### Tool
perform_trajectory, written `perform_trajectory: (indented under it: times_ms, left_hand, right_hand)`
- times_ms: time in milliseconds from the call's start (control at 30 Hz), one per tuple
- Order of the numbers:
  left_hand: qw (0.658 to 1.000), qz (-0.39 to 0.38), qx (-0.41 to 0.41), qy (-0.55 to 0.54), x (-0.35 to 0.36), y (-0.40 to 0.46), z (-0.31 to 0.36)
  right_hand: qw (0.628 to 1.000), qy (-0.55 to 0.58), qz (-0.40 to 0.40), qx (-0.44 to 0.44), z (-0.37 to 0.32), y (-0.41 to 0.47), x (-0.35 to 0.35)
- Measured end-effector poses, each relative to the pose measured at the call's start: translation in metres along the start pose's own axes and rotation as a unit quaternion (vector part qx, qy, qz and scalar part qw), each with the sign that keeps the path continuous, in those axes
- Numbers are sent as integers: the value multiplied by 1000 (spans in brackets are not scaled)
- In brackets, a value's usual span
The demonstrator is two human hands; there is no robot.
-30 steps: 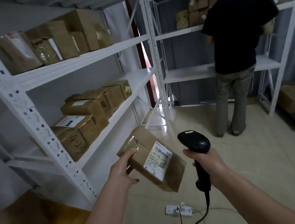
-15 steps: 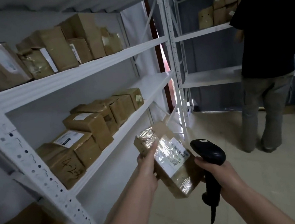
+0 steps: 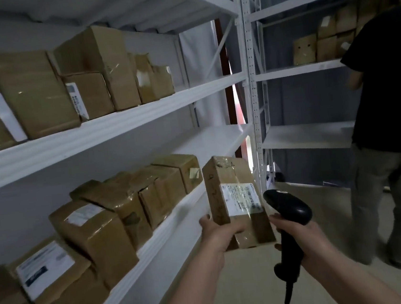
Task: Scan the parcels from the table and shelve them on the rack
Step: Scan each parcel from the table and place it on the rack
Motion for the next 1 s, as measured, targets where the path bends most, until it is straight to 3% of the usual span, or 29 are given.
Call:
perform_trajectory:
  times_ms: [467, 833, 1000]
  left_hand:
    - [975, 138, 102, 144, 16, 107, 57]
    - [939, 280, 82, 181, 43, 237, 109]
    - [904, 301, 64, 296, 64, 292, 138]
  right_hand:
    - [999, 7, -46, -9, -19, 140, 9]
    - [988, 2, -155, 0, -60, 304, 30]
    - [978, -6, -204, 33, -79, 391, 33]
Point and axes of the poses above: each hand's wrist, its own y-axis towards the middle knuckle, its own x-axis out of the palm, z = x × y, the point moved 3 cm from there along y, towards the middle knuckle, and after that the axes turned 9 degrees about -z, right-handed, at the moved point
